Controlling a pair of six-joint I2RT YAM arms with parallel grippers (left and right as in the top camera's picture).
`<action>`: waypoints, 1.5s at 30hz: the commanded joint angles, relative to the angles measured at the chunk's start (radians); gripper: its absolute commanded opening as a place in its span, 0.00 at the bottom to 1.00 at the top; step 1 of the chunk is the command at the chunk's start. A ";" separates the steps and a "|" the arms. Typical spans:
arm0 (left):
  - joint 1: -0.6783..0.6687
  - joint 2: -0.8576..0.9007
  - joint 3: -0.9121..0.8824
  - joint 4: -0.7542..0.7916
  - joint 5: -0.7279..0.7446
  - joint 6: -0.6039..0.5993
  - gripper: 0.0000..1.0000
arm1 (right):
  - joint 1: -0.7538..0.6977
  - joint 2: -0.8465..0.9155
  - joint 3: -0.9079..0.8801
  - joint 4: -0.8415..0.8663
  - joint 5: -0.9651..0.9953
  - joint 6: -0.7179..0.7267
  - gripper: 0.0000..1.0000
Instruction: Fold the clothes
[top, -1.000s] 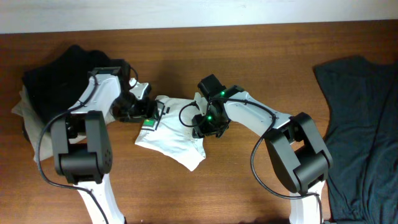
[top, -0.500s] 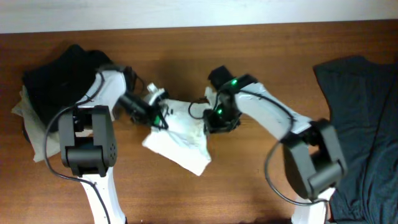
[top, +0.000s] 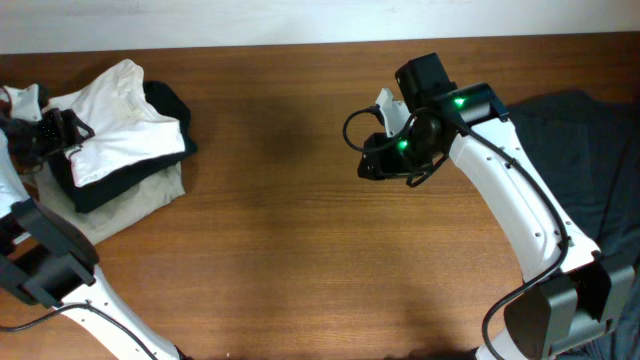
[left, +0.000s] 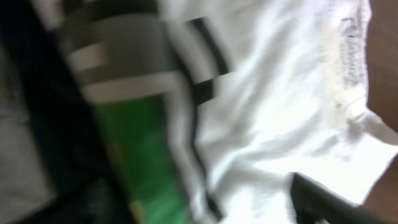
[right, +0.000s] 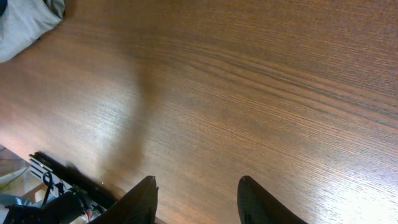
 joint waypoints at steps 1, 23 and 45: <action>0.058 -0.047 0.165 -0.144 -0.072 -0.070 0.99 | 0.006 0.005 -0.001 -0.022 0.001 -0.006 0.46; -0.640 -1.177 0.333 -0.484 -0.226 -0.084 0.99 | 0.005 -0.808 0.122 -0.010 0.286 0.072 0.99; -0.640 -1.247 0.333 -0.484 -0.226 -0.084 0.99 | -0.322 -1.745 -1.578 0.939 0.364 -0.068 0.99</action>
